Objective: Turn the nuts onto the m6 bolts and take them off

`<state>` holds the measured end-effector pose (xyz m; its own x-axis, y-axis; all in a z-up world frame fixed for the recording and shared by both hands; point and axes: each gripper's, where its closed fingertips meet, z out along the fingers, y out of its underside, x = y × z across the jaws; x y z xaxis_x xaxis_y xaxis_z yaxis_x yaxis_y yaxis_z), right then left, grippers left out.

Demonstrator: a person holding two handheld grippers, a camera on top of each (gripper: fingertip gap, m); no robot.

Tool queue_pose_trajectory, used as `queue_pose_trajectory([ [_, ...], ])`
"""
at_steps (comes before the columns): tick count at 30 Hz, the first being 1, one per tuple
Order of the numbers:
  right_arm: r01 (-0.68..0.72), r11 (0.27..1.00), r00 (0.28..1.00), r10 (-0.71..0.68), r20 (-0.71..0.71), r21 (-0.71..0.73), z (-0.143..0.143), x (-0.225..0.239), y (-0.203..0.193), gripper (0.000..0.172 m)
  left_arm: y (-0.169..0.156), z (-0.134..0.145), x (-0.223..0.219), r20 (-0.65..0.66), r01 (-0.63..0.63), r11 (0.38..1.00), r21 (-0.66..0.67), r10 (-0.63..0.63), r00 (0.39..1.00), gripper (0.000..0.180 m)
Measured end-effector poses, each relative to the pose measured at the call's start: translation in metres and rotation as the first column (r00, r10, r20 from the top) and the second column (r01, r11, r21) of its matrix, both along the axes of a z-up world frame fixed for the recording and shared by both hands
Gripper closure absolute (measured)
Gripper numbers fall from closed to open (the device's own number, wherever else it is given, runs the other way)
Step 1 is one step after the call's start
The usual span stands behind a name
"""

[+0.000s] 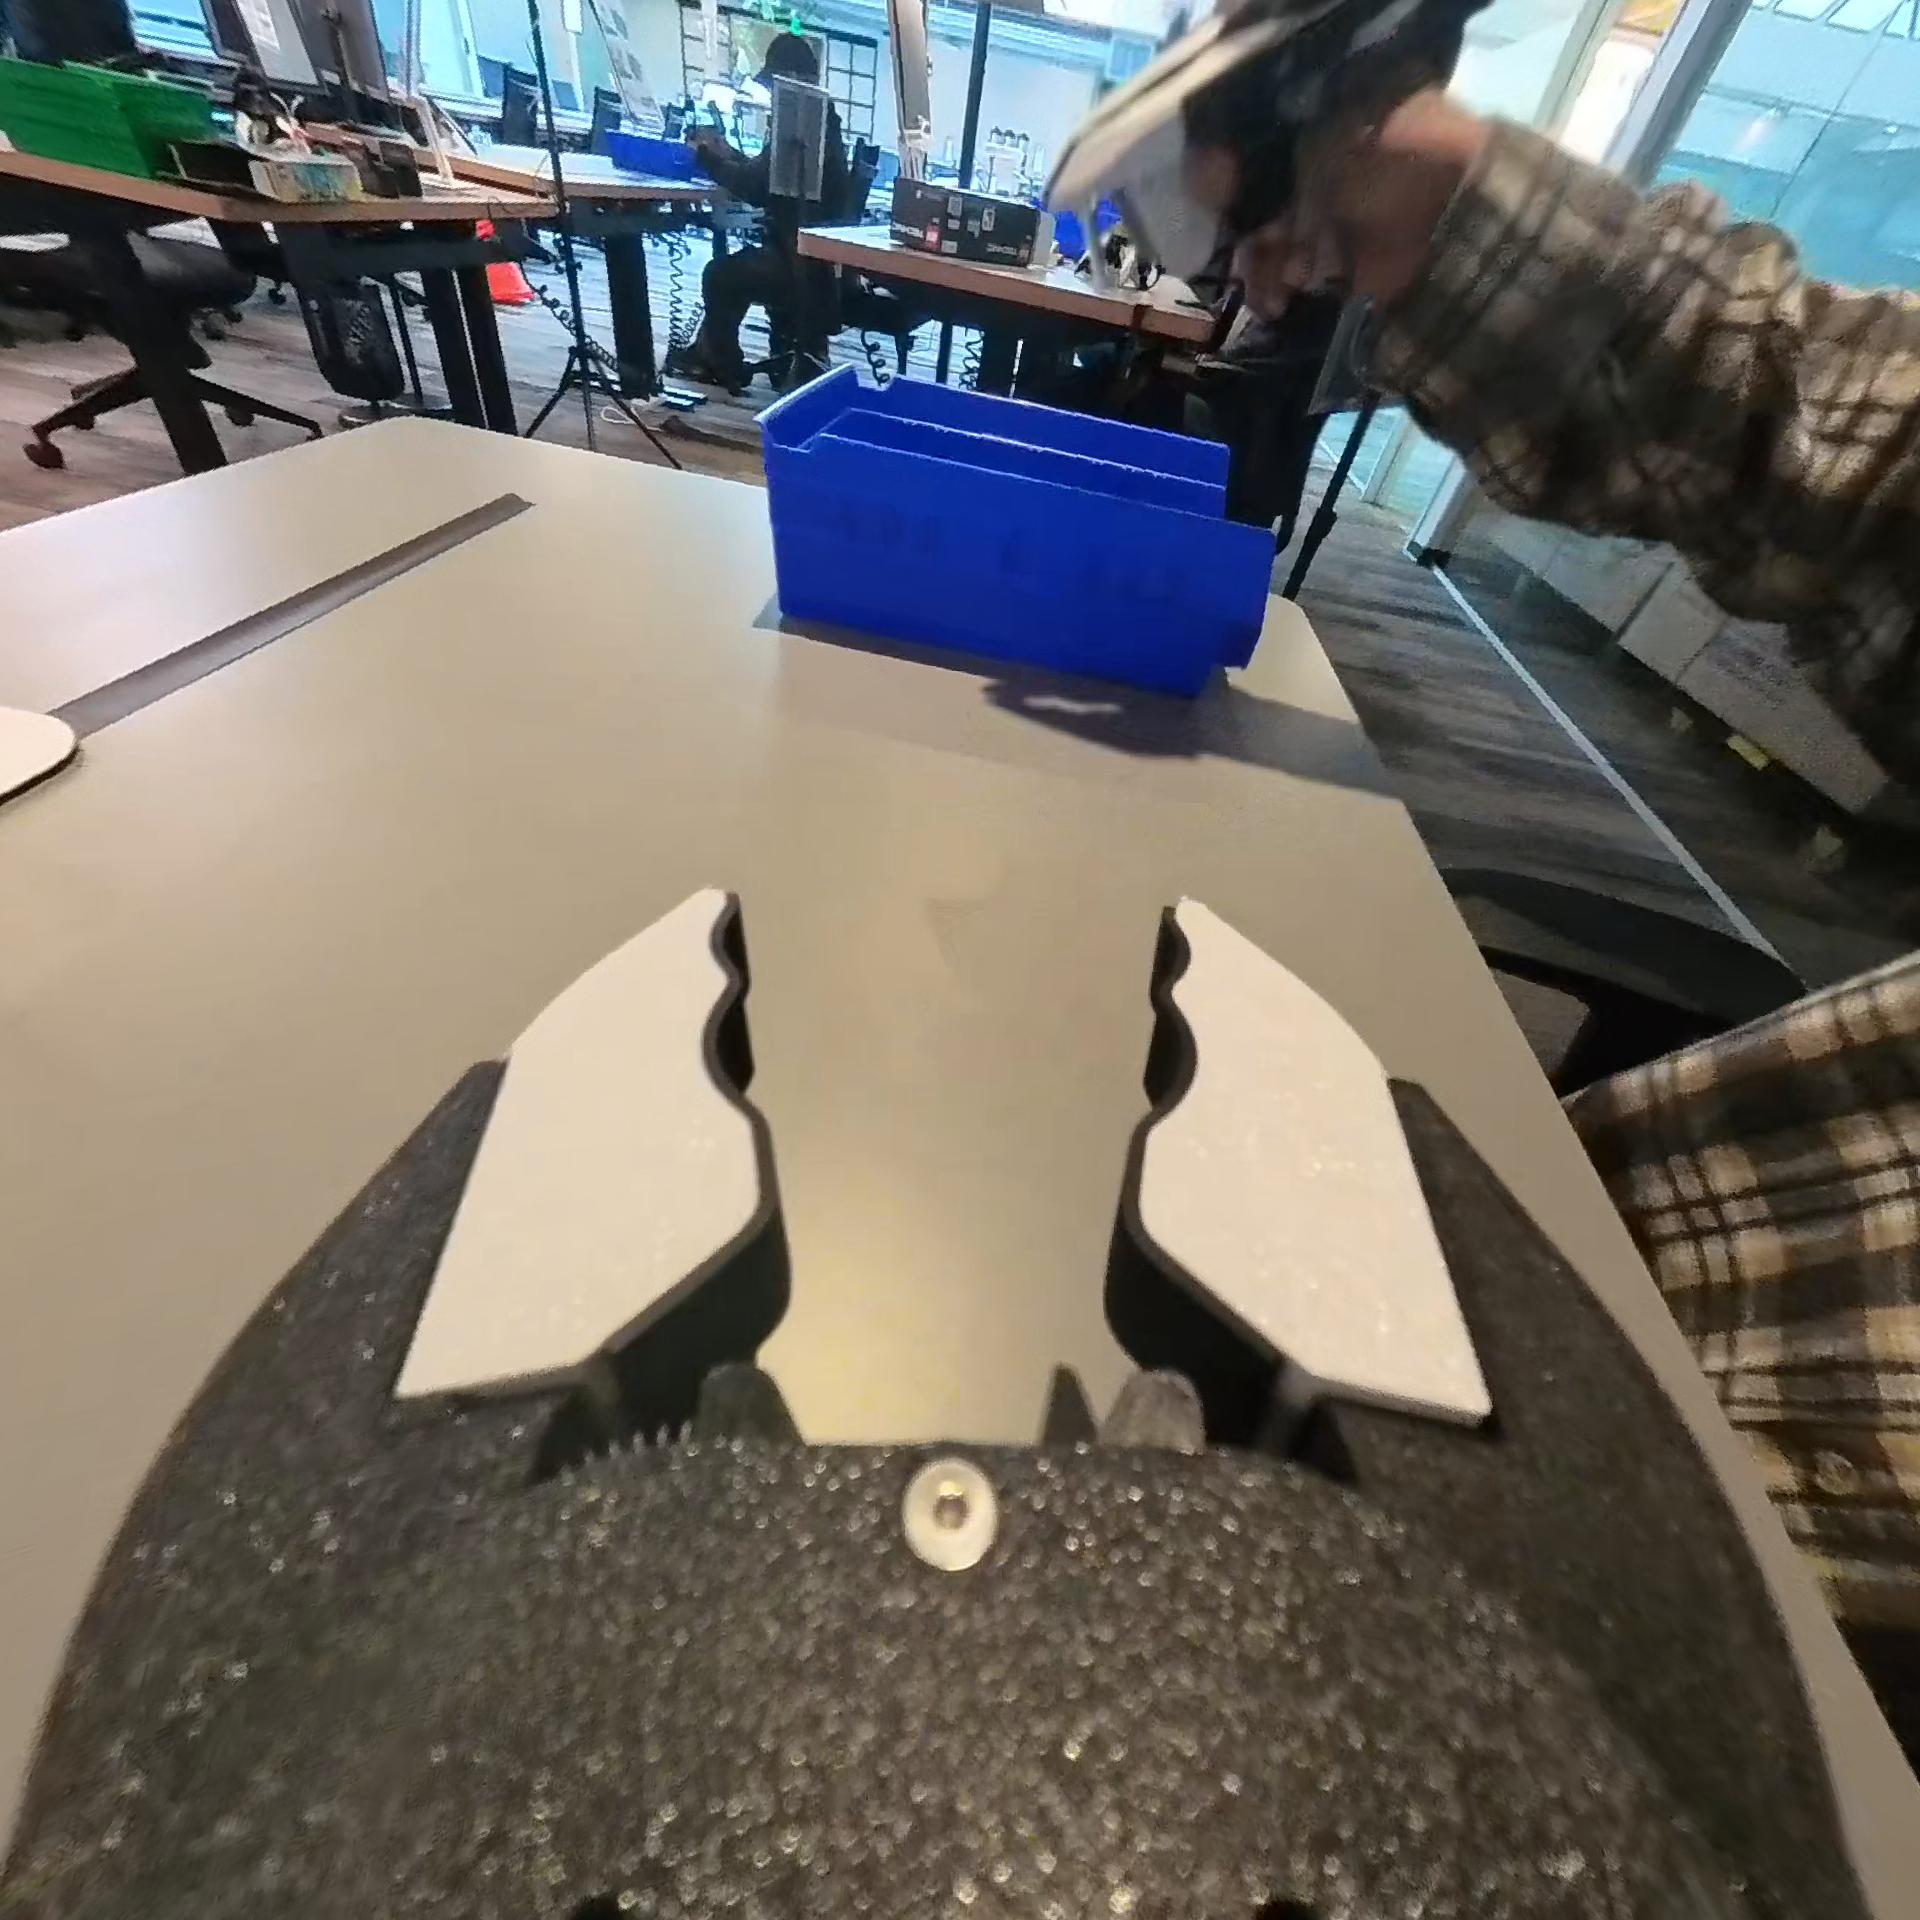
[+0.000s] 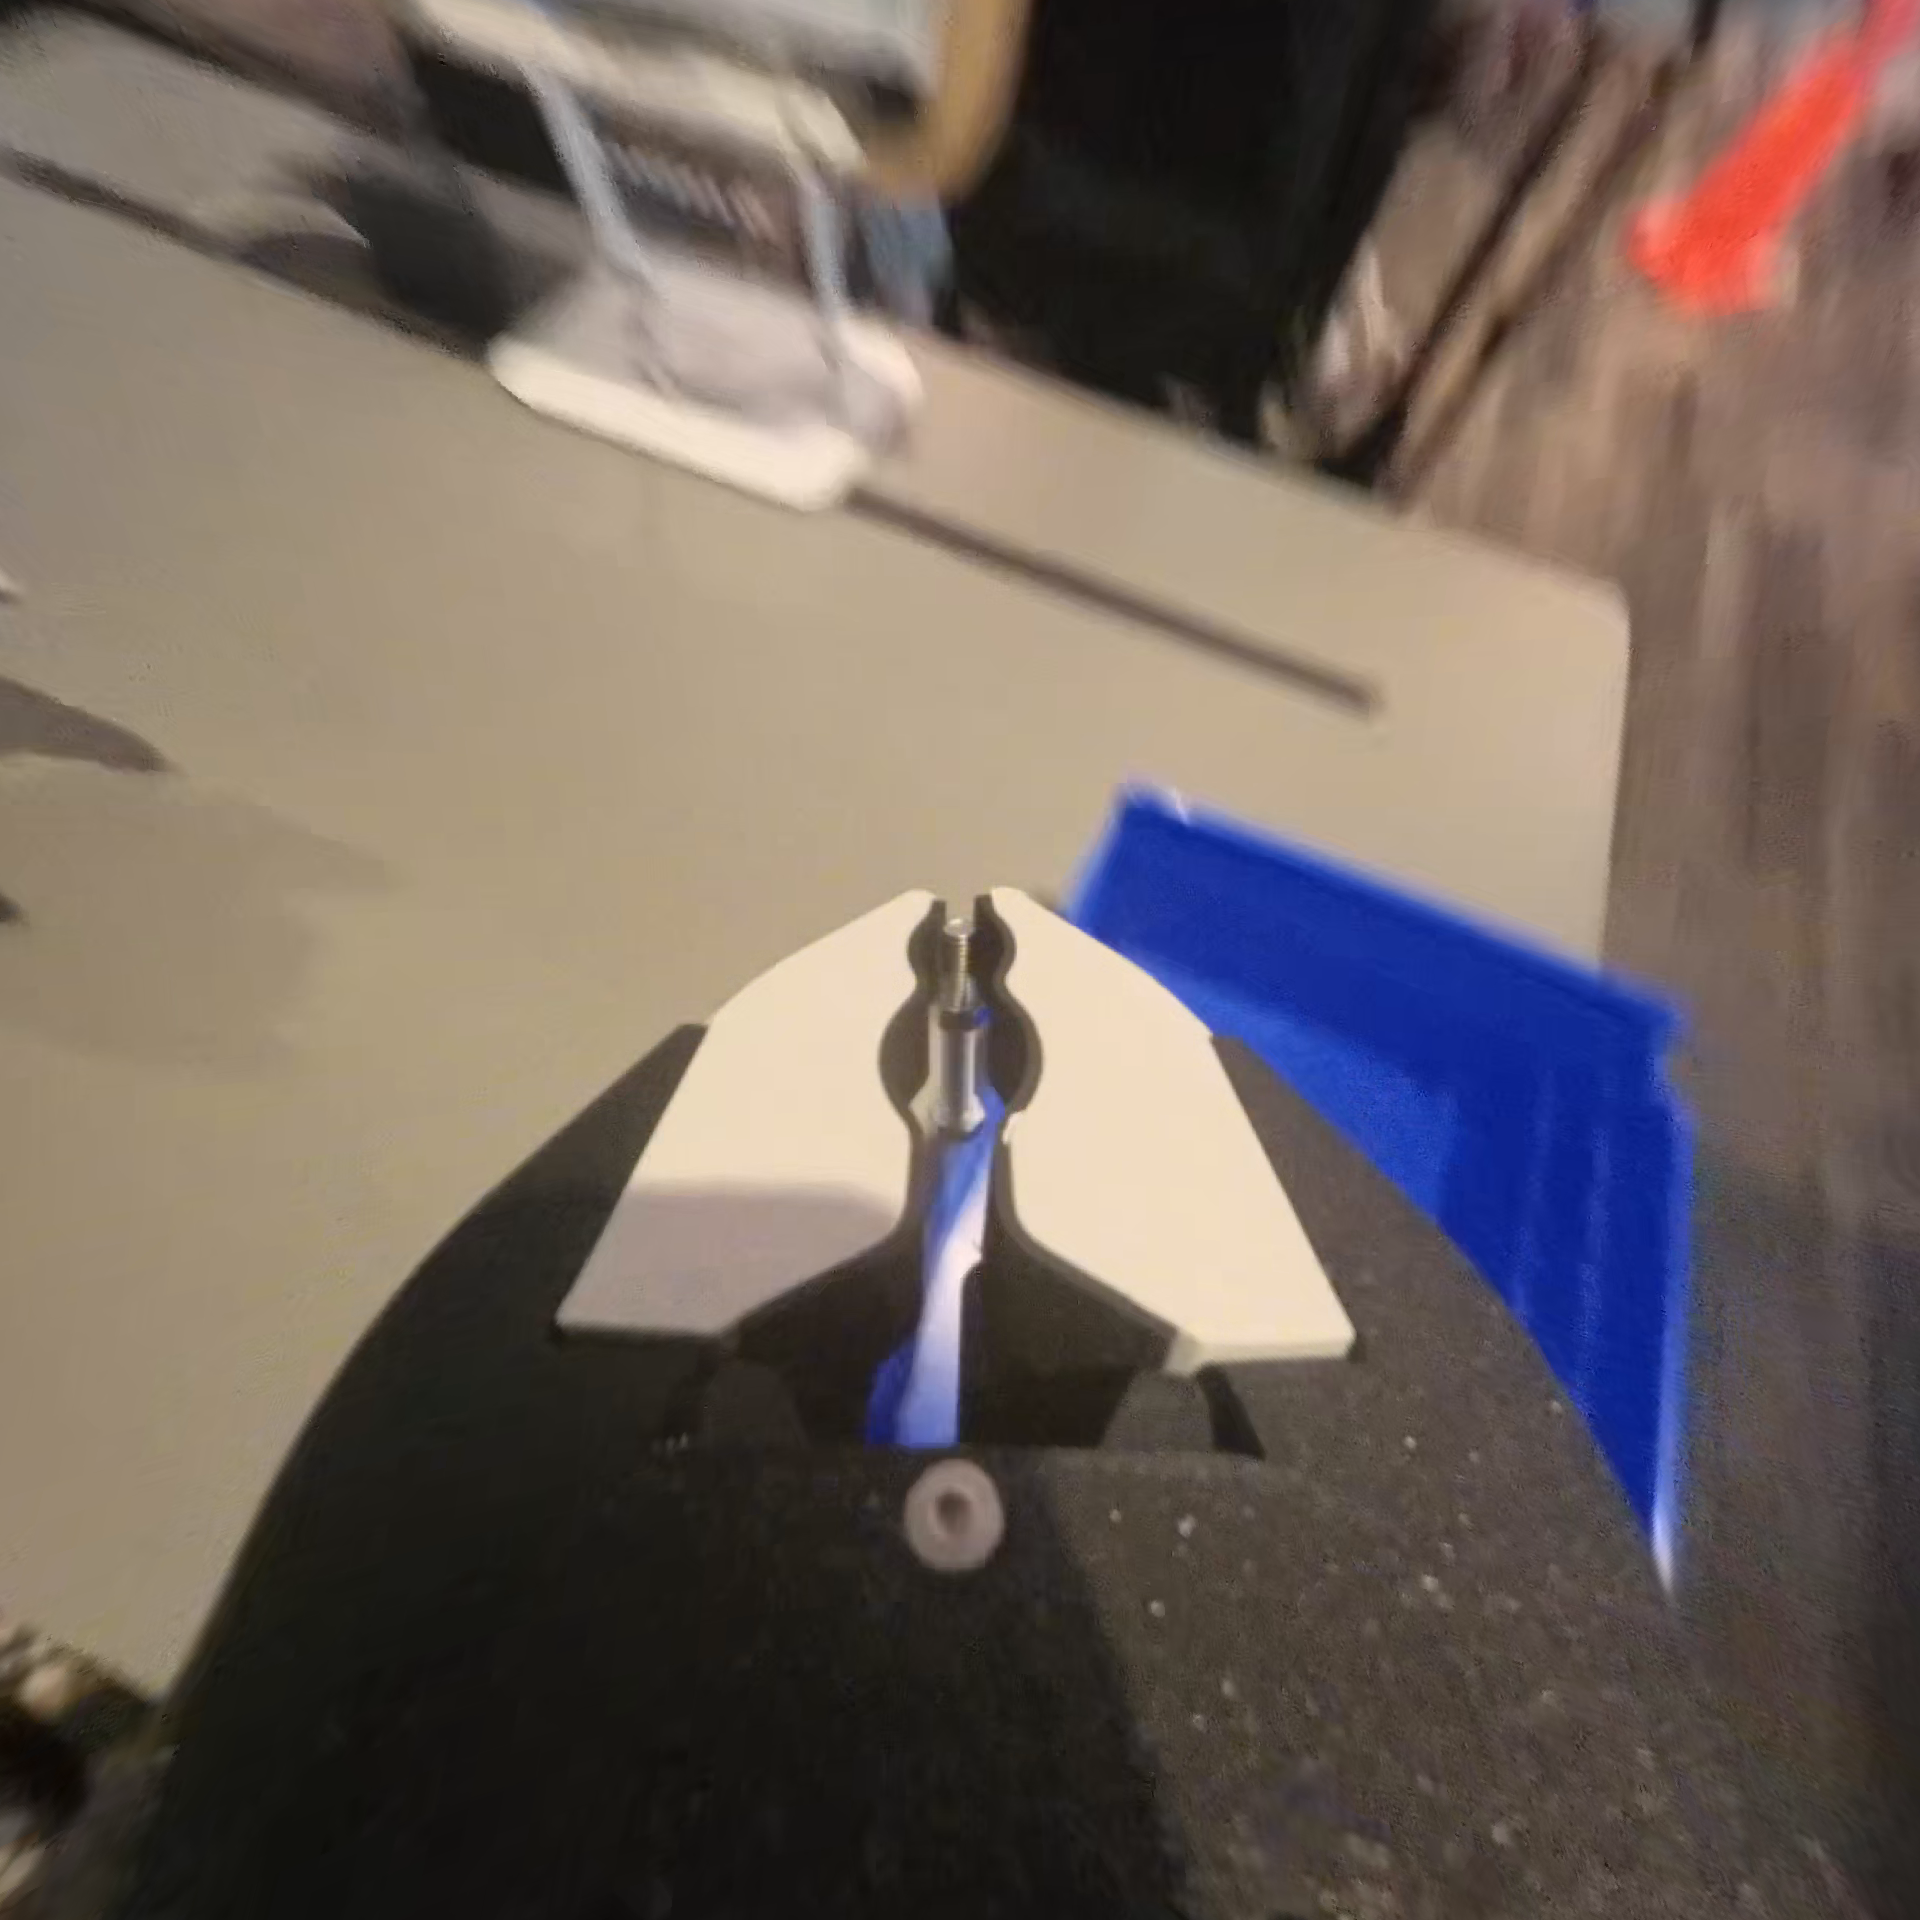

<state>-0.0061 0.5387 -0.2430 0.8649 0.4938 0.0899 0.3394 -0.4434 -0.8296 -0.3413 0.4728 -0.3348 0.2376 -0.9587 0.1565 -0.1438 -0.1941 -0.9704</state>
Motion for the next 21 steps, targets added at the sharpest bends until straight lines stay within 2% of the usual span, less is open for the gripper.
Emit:
queue_pose_trajectory([
  [2, 0.103, 0.981, 0.995, -0.101, 0.022, -0.166, -0.040, 0.042, -0.002, 0.167, -0.002, 0.000, 0.001, -0.005, 0.007, 1.000, 0.007, -0.007, 1.000, 0.110],
  [5, 0.168, 0.909, 0.986, -0.158, 0.059, -0.382, -0.100, 0.071, -0.013, 0.166, -0.003, -0.002, 0.002, -0.011, 0.011, 1.000, 0.012, -0.011, 1.000, 0.114],
  [9, 0.226, 0.844, 0.974, -0.188, 0.126, -0.486, -0.152, 0.092, -0.016, 0.166, -0.003, -0.004, 0.001, -0.014, 0.014, 1.000, 0.004, -0.014, 1.000, 0.118],
  [13, 0.250, 0.805, 0.968, -0.205, 0.144, -0.538, -0.180, 0.103, -0.016, 0.165, -0.002, -0.006, -0.001, -0.018, 0.015, 1.000, -0.004, -0.015, 1.000, 0.119],
  [16, 0.268, 0.829, 0.963, -0.209, 0.171, -0.492, -0.173, 0.113, -0.010, 0.117, 0.000, -0.007, -0.002, -0.021, 0.012, 1.000, -0.008, -0.012, 1.000, 0.119],
  [17, 0.265, 0.847, 0.963, -0.210, 0.167, -0.460, -0.161, 0.114, -0.007, 0.111, 0.000, -0.007, -0.003, -0.020, 0.011, 1.000, -0.011, -0.011, 1.000, 0.119],
  [19, 0.269, 0.894, 0.962, -0.235, 0.137, -0.359, -0.121, 0.114, 0.001, 0.097, 0.001, -0.008, -0.004, -0.019, 0.006, 1.000, -0.013, -0.007, 1.000, 0.119],
  [21, 0.237, 0.948, 0.971, -0.228, 0.066, -0.213, -0.065, 0.102, 0.007, 0.093, 0.002, -0.007, -0.005, -0.014, 0.001, 1.000, -0.013, -0.002, 1.000, 0.119],
])
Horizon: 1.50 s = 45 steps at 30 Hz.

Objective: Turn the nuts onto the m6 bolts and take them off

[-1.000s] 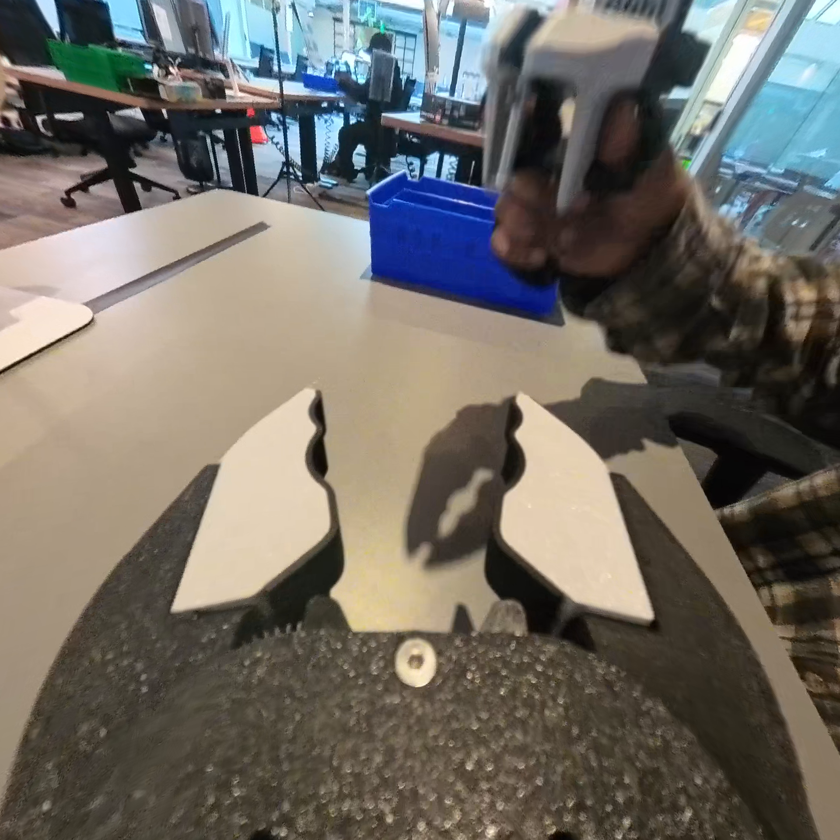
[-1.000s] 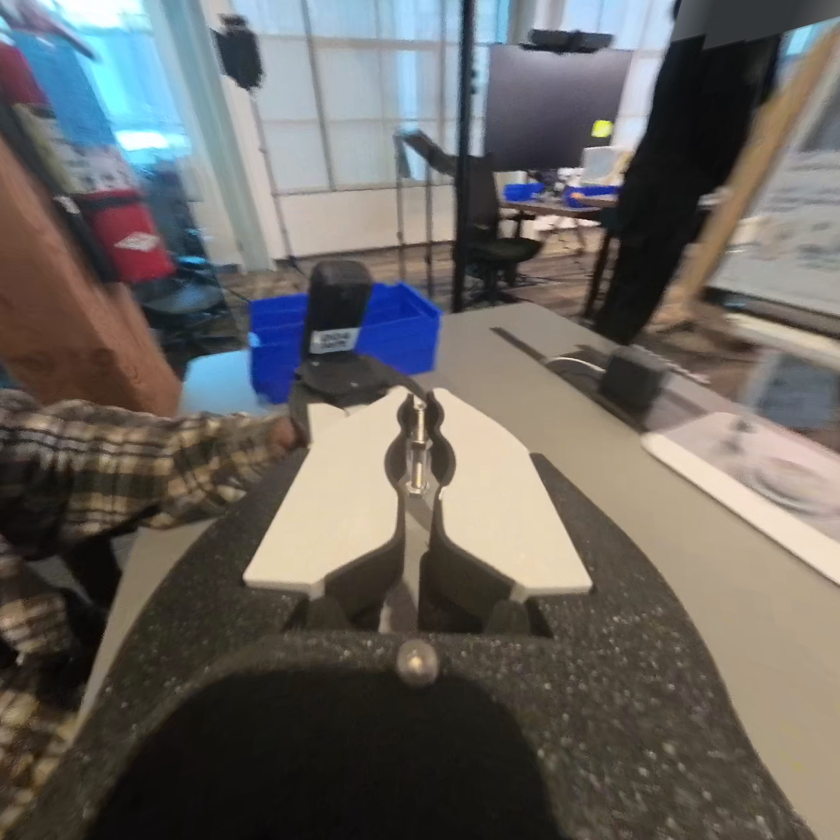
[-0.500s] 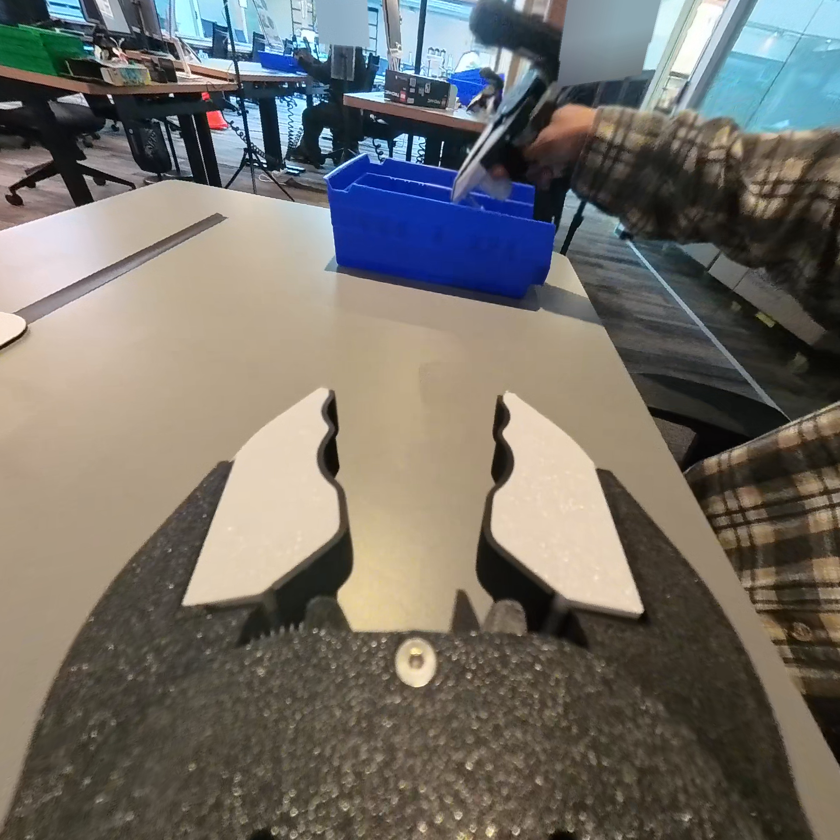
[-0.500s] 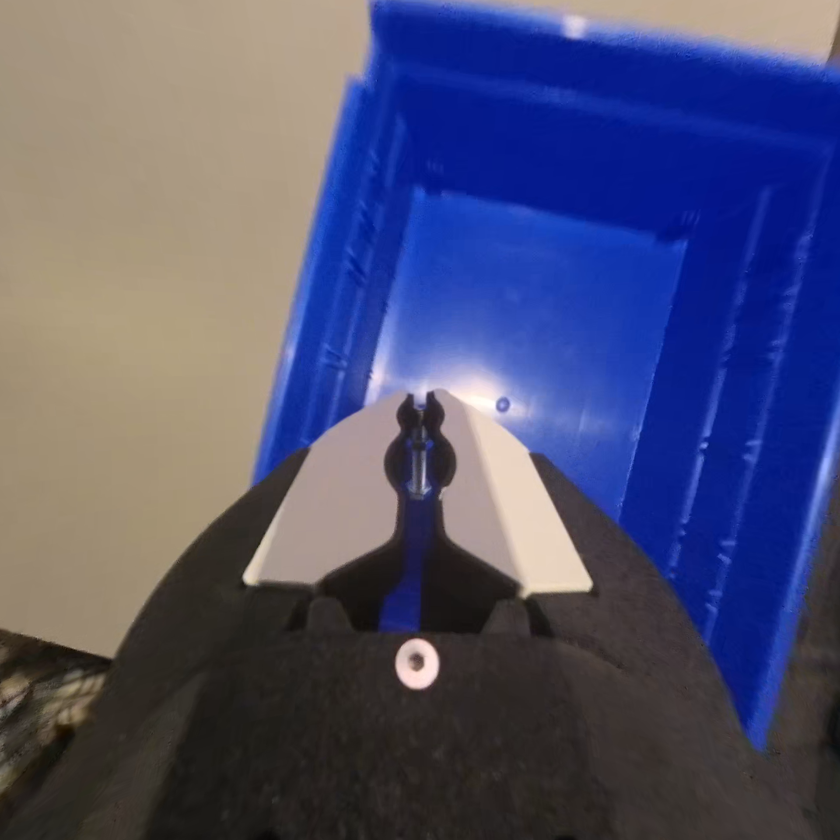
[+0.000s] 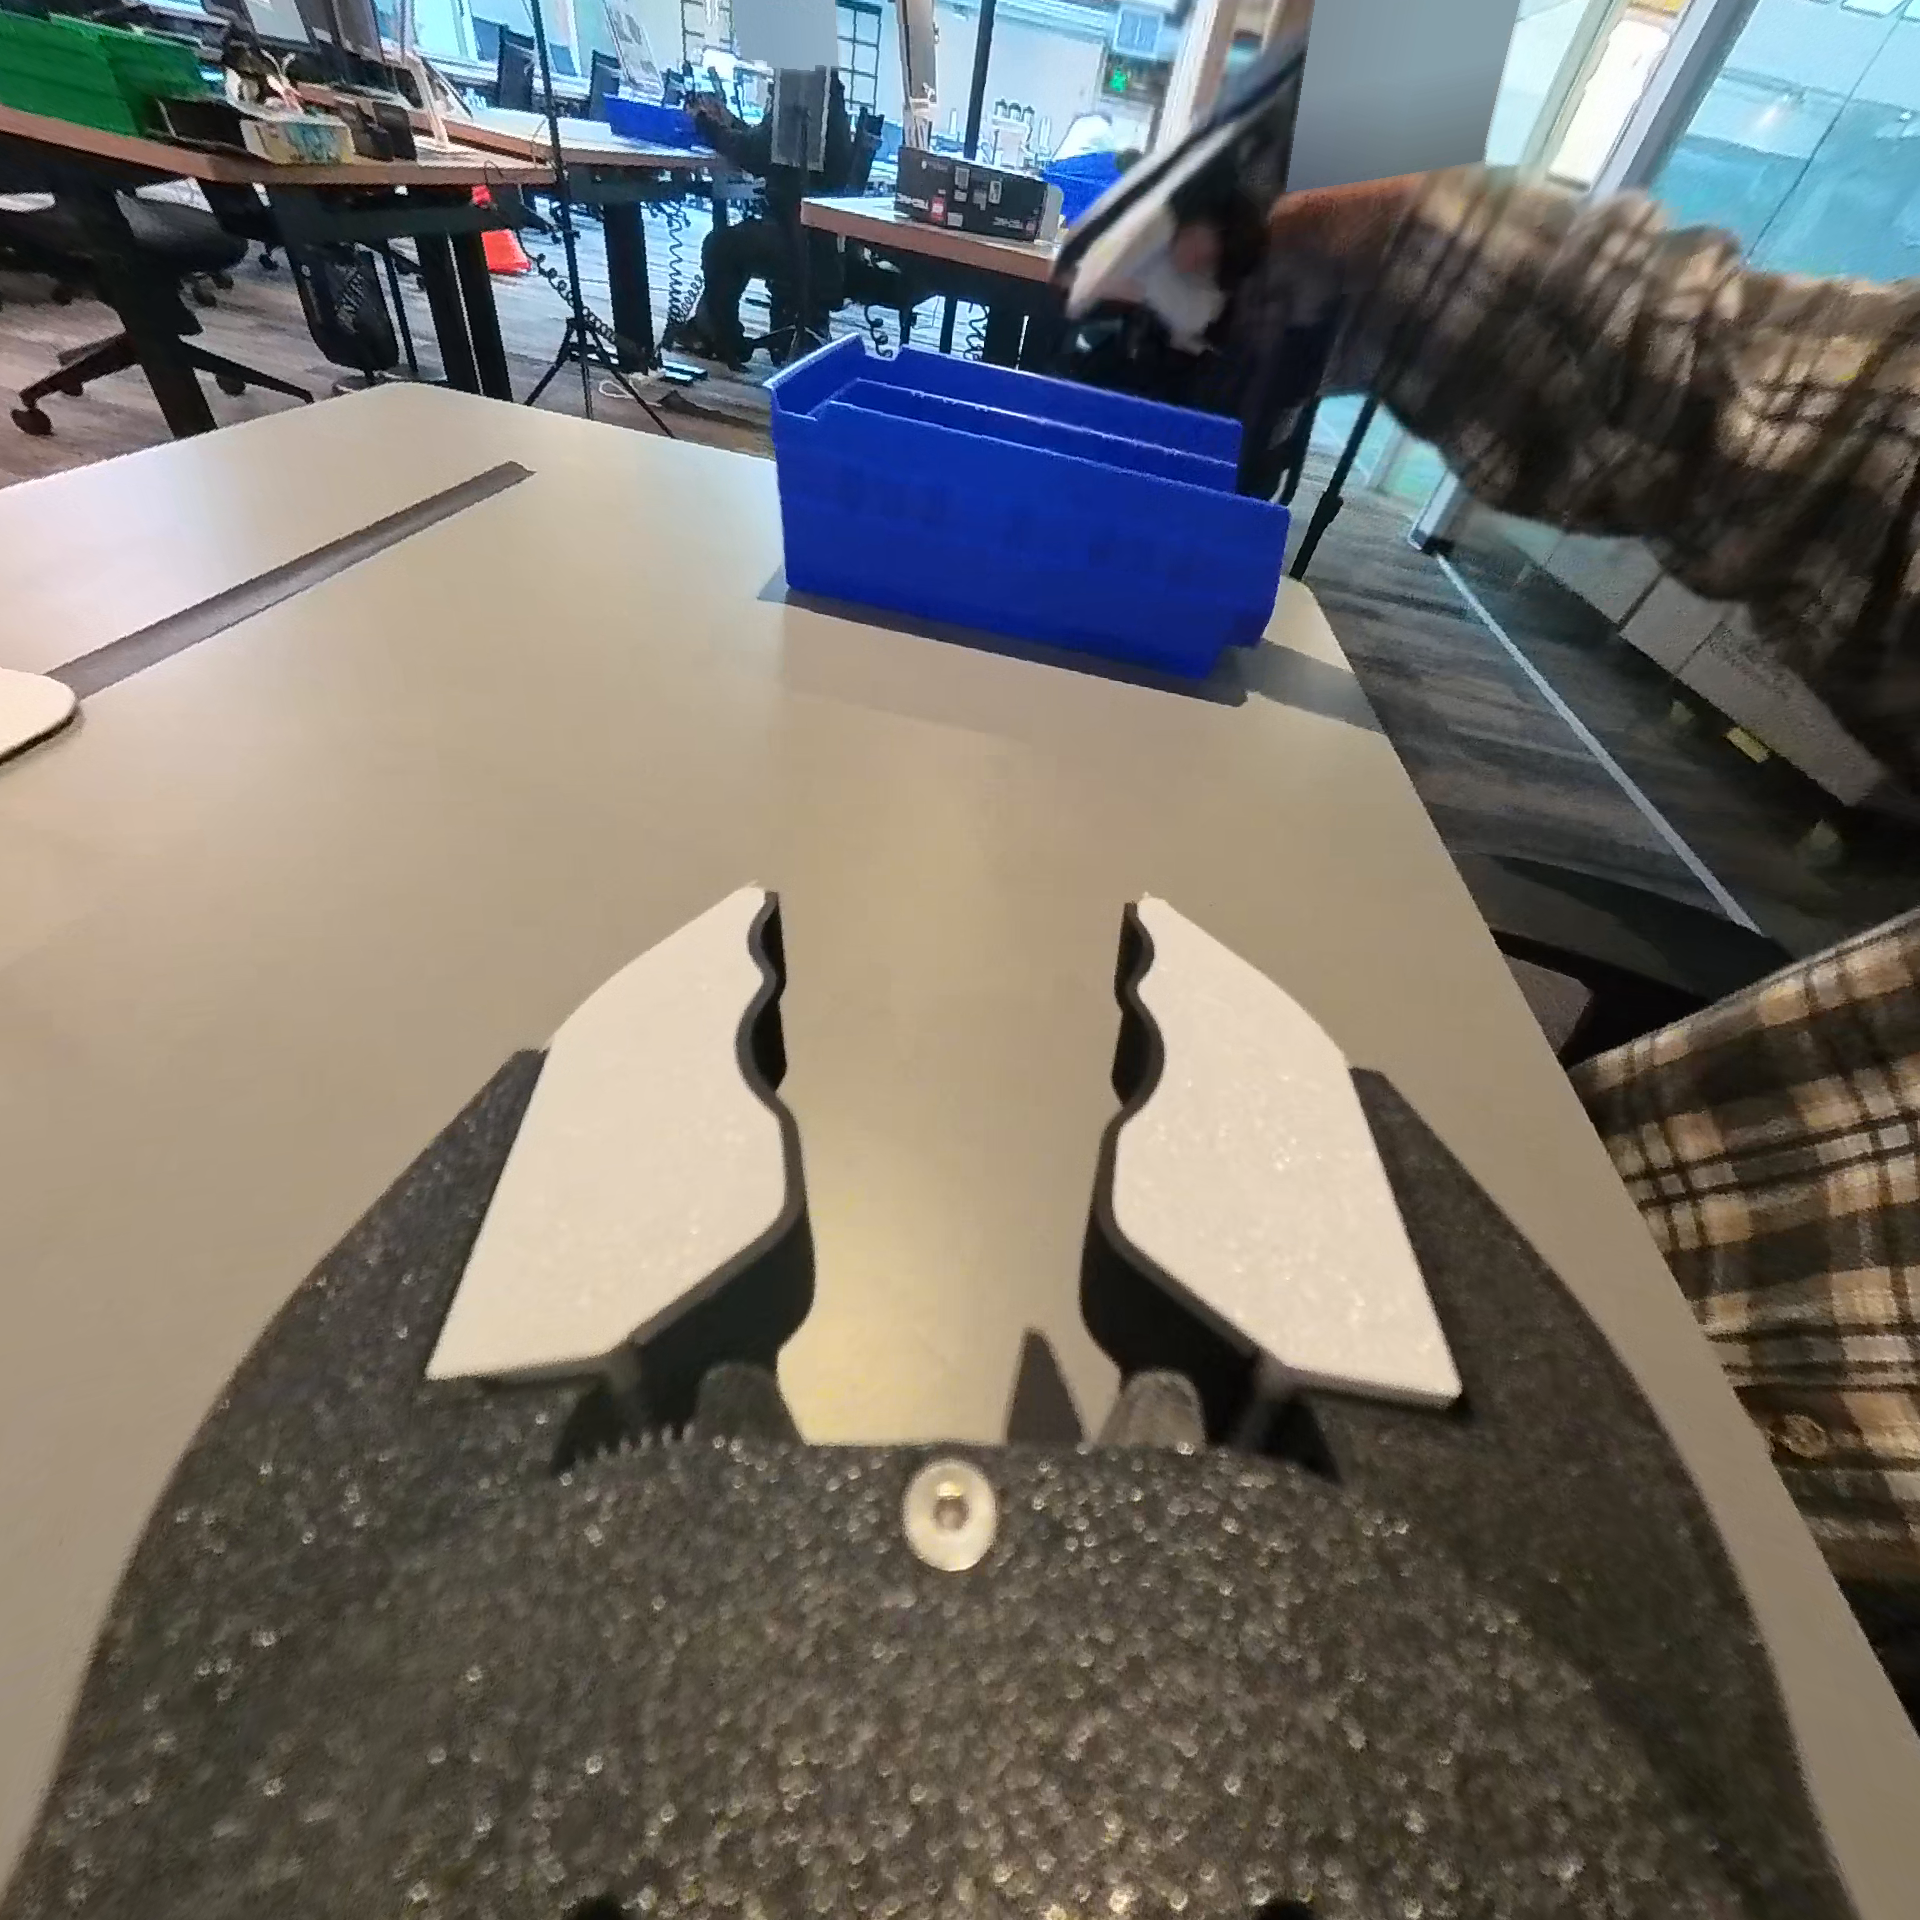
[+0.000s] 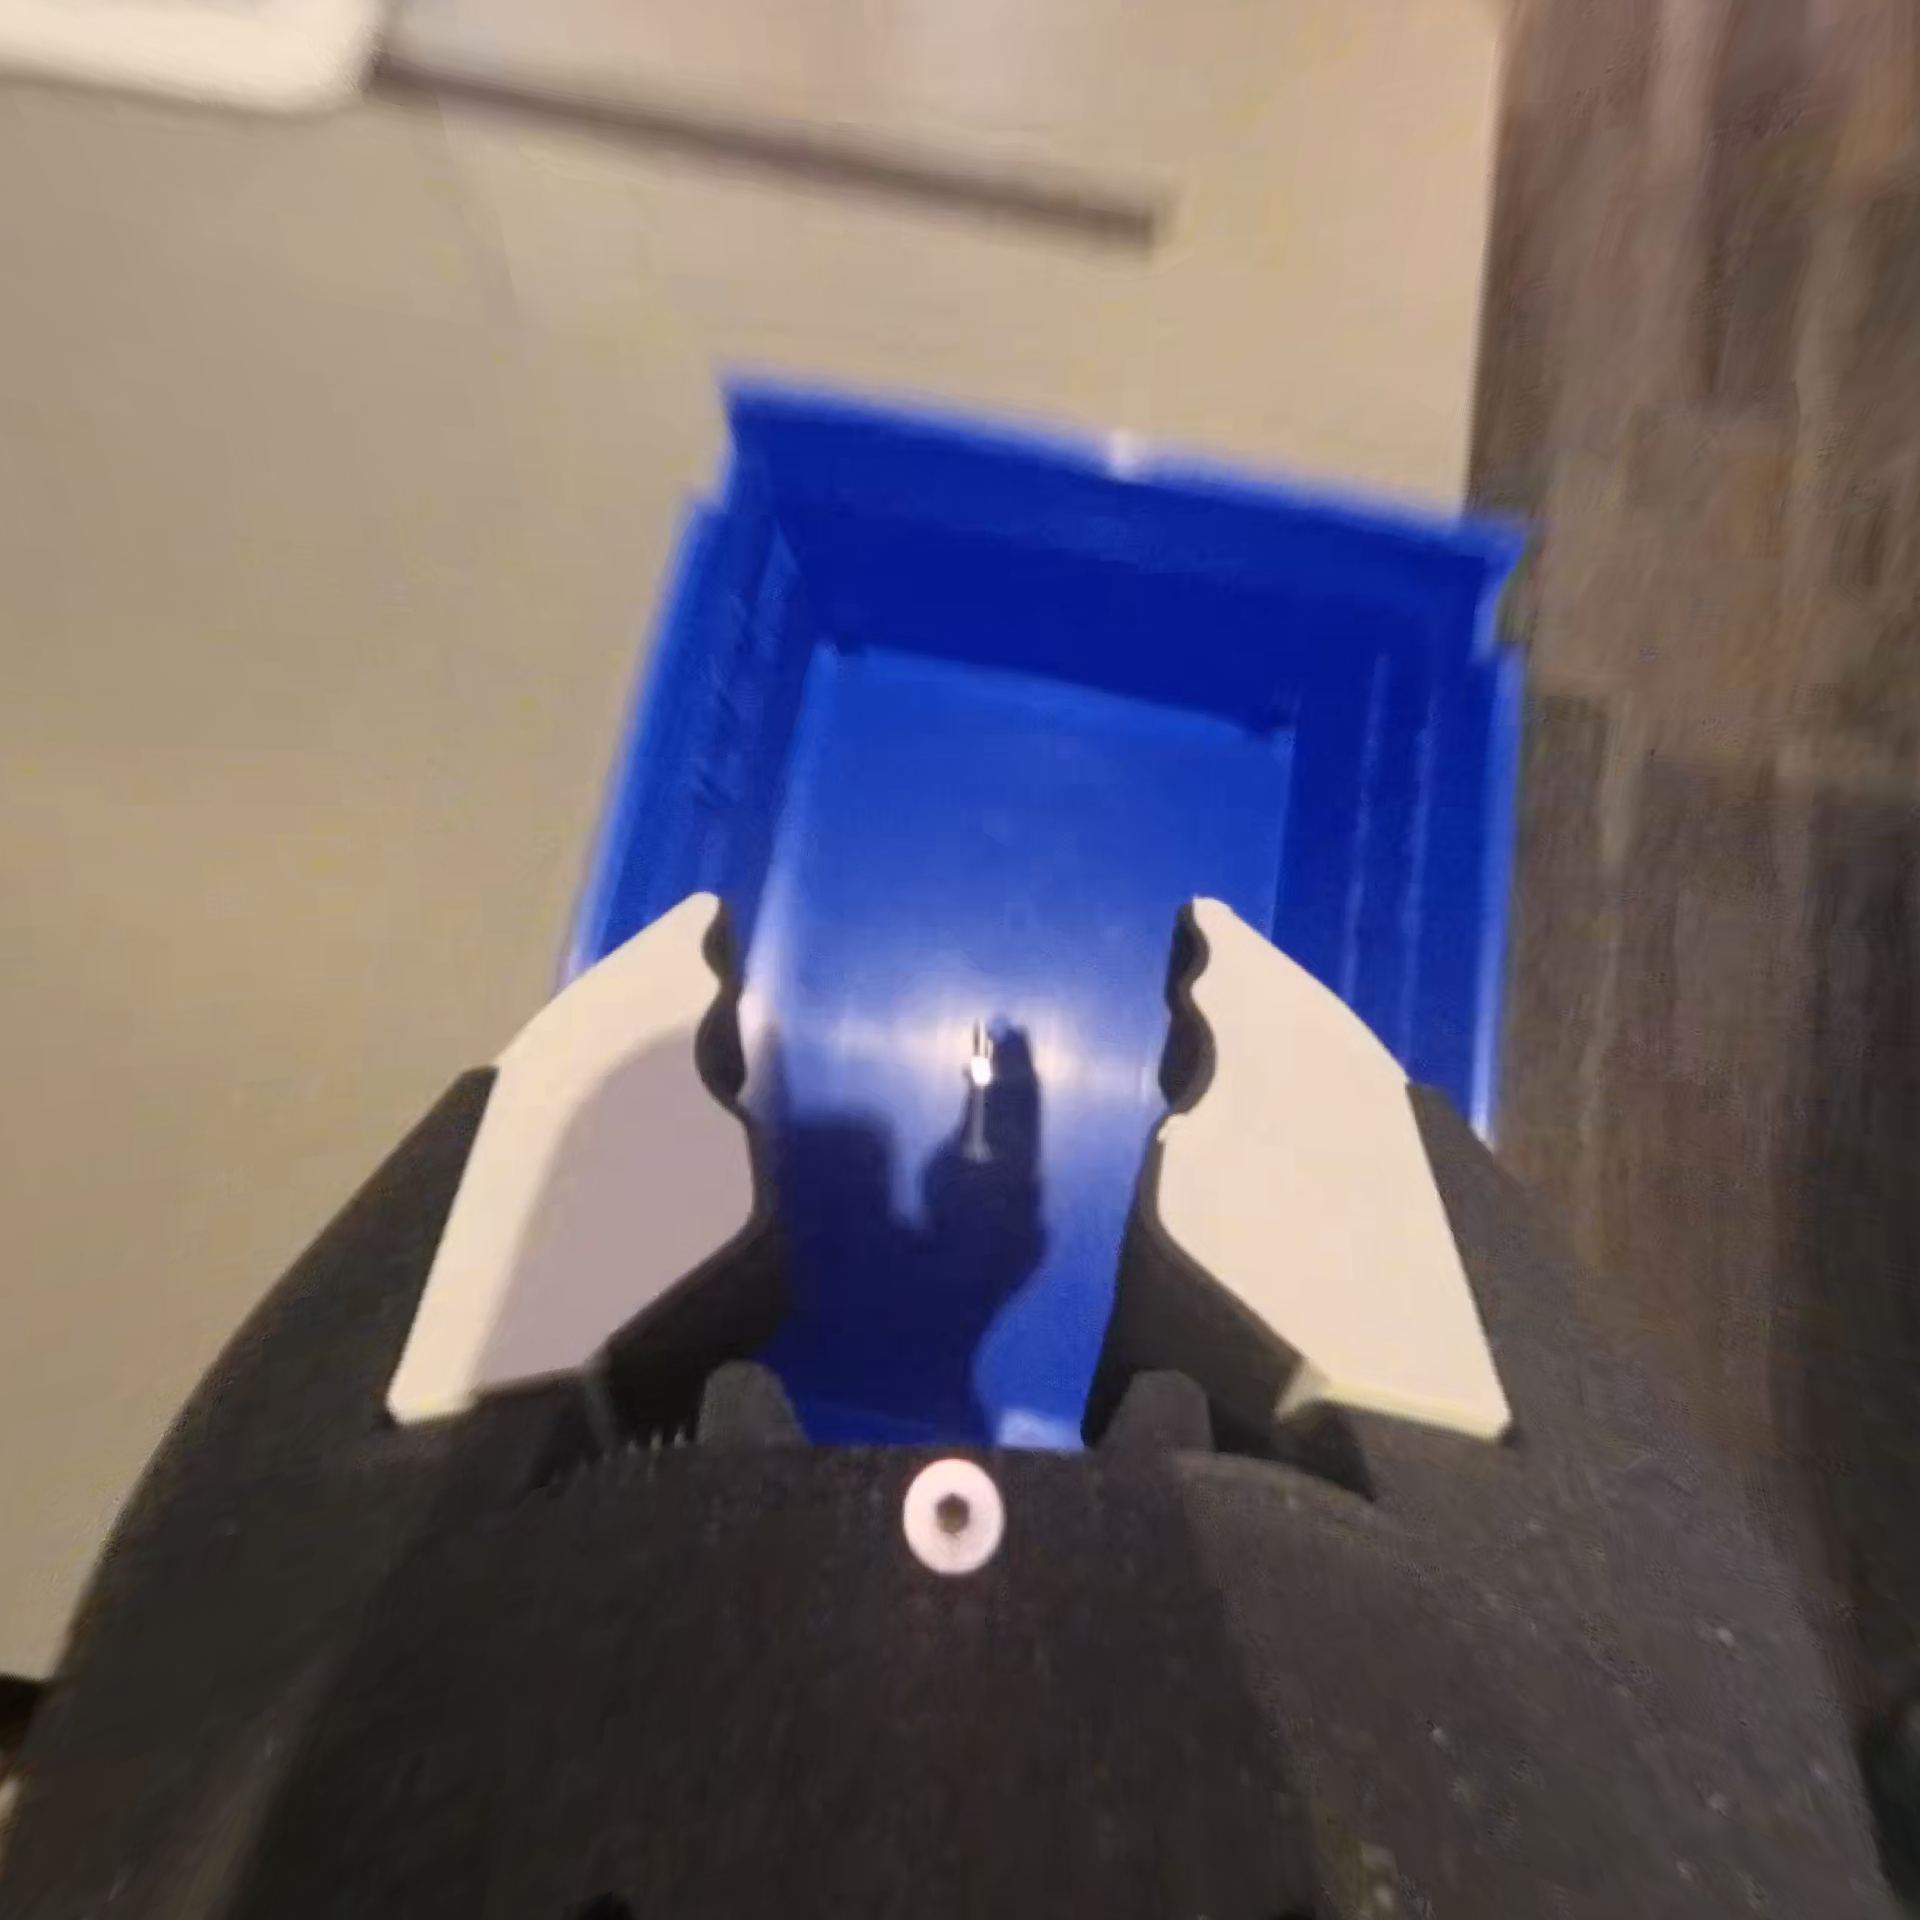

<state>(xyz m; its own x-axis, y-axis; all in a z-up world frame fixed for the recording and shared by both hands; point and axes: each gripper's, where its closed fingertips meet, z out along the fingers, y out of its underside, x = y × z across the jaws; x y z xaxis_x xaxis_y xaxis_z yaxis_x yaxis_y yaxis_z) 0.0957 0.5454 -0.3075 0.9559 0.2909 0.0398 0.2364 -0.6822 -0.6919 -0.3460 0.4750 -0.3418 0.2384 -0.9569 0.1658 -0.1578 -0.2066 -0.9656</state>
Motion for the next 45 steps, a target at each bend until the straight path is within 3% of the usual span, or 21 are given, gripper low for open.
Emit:
queue_pose_trajectory([
  [4, -0.126, 0.940, 0.991, 0.135, -0.008, 0.318, 0.104, -0.055, -0.009, 0.084, 0.002, 0.000, -0.001, -0.002, -0.011, 1.000, 0.000, 0.011, 1.000, 0.120],
  [6, -0.197, 0.884, 0.976, 0.216, 0.004, 0.425, 0.129, -0.093, -0.019, 0.085, 0.003, -0.001, -0.002, -0.004, -0.016, 1.000, 0.000, 0.016, 1.000, 0.120],
  [8, -0.261, 0.830, 0.954, 0.300, 0.001, 0.494, 0.132, -0.133, -0.030, 0.085, 0.004, -0.002, -0.003, -0.007, -0.020, 1.000, -0.002, 0.020, 1.000, 0.120],
  [11, -0.336, 0.767, 0.895, 0.441, -0.069, 0.546, 0.106, -0.195, -0.040, 0.087, 0.005, -0.004, -0.003, -0.021, -0.024, 1.000, -0.005, 0.024, 1.000, 0.120],
  [14, -0.380, 0.734, 0.818, 0.551, -0.165, 0.563, 0.057, -0.245, -0.039, 0.088, 0.004, -0.005, -0.004, -0.038, -0.026, 1.000, 0.005, 0.026, 0.999, 0.122],
  [18, -0.376, 0.717, 0.763, 0.599, -0.243, 0.587, -0.002, -0.284, -0.020, 0.094, 0.007, 0.000, -0.009, -0.026, -0.047, 0.999, 0.017, 0.047, 0.999, 0.123],
  [21, -0.371, 0.719, 0.761, 0.598, -0.253, 0.587, -0.027, -0.296, -0.007, 0.094, 0.010, -0.001, -0.012, -0.025, -0.057, 0.998, 0.017, 0.057, 0.998, 0.123],
  [28, -0.417, 0.679, 0.774, 0.614, -0.156, 0.603, -0.044, -0.307, -0.011, 0.095, 0.010, -0.004, -0.010, -0.042, -0.059, 0.998, 0.020, 0.060, 0.997, 0.123],
  [45, -0.445, 0.676, 0.717, 0.662, -0.219, 0.587, -0.045, -0.318, -0.021, 0.094, 0.011, -0.009, -0.006, -0.046, -0.057, 0.998, 0.008, 0.057, 0.997, 0.124],
])
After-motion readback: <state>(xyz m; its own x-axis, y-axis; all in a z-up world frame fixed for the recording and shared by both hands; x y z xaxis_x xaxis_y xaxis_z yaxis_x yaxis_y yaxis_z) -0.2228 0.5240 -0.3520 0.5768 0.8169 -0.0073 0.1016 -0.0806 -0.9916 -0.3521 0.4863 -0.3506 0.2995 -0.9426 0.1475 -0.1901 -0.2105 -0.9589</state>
